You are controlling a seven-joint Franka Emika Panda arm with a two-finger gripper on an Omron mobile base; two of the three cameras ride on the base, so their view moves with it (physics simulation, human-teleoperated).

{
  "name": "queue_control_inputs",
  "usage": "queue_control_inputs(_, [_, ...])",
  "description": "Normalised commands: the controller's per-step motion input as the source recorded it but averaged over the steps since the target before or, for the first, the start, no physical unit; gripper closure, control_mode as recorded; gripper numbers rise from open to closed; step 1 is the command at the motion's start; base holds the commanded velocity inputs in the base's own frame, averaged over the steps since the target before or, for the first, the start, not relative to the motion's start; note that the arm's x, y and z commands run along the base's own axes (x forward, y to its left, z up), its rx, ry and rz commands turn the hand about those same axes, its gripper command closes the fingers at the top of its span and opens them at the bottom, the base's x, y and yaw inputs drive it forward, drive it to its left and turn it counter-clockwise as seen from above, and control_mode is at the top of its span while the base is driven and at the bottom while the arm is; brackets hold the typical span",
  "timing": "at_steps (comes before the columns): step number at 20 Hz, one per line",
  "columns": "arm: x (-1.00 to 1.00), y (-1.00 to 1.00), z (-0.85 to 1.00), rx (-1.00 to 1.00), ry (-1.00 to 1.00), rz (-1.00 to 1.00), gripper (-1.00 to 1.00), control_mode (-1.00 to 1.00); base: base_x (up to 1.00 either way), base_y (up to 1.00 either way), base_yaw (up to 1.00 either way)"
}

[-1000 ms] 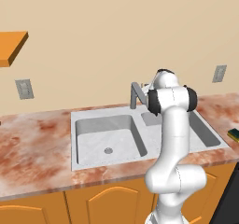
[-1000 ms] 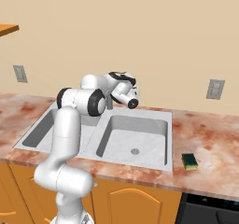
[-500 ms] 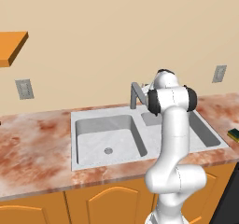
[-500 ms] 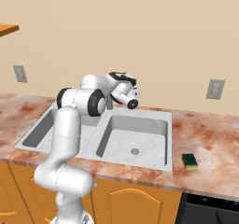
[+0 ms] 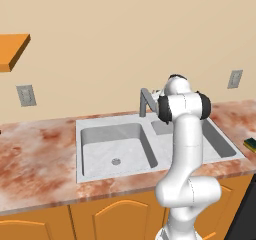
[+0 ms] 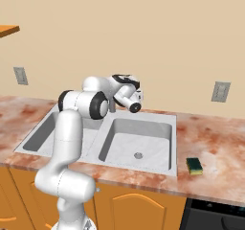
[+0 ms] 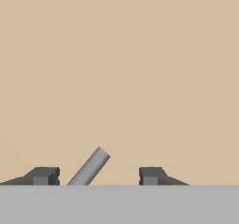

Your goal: Soak the sponge with water for a few seconds and then drop it inside the sink.

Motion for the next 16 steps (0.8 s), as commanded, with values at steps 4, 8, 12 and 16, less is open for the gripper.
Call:
queue_control_inputs(4, [0.00, -0.53, -0.64, 0.00, 0.00, -0.07, -1.00, -1.00, 0.00, 0.00, 0.00])
queue_control_inputs(8, [0.00, -0.52, -0.70, 0.00, 0.01, -0.07, -1.00, -1.00, 0.00, 0.00, 0.00])
queue_control_inputs(12, [0.00, -0.49, -0.70, 0.00, 0.03, -0.06, -1.00, -1.00, 0.00, 0.00, 0.00])
queue_control_inputs(16, [0.00, -0.39, -0.26, 0.00, 0.01, -0.04, -1.00, -1.00, 0.00, 0.00, 0.00])
